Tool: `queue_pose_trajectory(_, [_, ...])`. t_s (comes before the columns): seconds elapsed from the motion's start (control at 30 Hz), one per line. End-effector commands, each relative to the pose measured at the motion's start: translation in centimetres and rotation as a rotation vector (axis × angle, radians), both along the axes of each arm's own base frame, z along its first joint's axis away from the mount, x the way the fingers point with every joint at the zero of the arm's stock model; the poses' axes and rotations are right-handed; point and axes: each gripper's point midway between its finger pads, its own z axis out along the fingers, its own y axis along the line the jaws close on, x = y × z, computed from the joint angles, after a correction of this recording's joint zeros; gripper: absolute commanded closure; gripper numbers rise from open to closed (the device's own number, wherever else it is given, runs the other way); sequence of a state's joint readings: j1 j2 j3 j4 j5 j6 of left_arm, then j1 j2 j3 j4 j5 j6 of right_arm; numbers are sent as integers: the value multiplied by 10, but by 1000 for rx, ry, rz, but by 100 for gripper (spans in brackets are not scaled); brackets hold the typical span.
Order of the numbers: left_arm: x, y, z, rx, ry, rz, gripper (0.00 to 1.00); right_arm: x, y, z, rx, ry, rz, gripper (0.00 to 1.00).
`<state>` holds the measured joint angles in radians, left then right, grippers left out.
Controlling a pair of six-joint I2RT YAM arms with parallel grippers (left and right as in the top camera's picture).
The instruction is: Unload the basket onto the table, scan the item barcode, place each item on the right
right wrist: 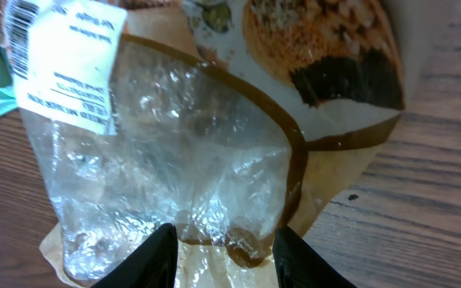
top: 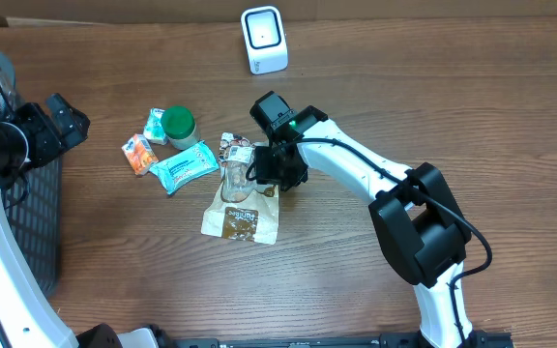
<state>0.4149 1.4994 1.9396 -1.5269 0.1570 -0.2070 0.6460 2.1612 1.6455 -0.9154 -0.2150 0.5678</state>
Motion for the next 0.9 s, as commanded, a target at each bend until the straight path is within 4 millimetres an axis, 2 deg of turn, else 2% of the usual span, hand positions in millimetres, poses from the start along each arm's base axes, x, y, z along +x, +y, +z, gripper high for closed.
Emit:
queue_pose_trajectory(0.0, [-3, 1, 6, 7, -21, 14, 0, 5, -3, 3, 10, 1, -24, 60])
queue_pose_trajectory(0.17, [-3, 1, 6, 7, -21, 14, 0, 8, -26, 3, 29, 69, -47, 57])
queue_pose_trajectory(0.33, [-3, 1, 6, 7, -20, 14, 0, 3, -27, -2, 178, 104, 62, 46])
queue_pose_trajectory(0.53, [-3, 1, 6, 7, -21, 14, 0, -14, -8, -26, 445, 93, 155, 43])
queue_pose_trajectory(0.57, [-3, 1, 6, 7, -21, 14, 0, -15, -6, -28, 468, 82, 162, 40])
queue_pose_trajectory(0.7, [-3, 1, 6, 7, -21, 14, 1, -20, 1, -46, 486, 53, 125, 35])
queue_pose_trajectory(0.87, [-3, 1, 6, 7, -21, 14, 0, -19, 11, -58, 503, 16, 42, 40])
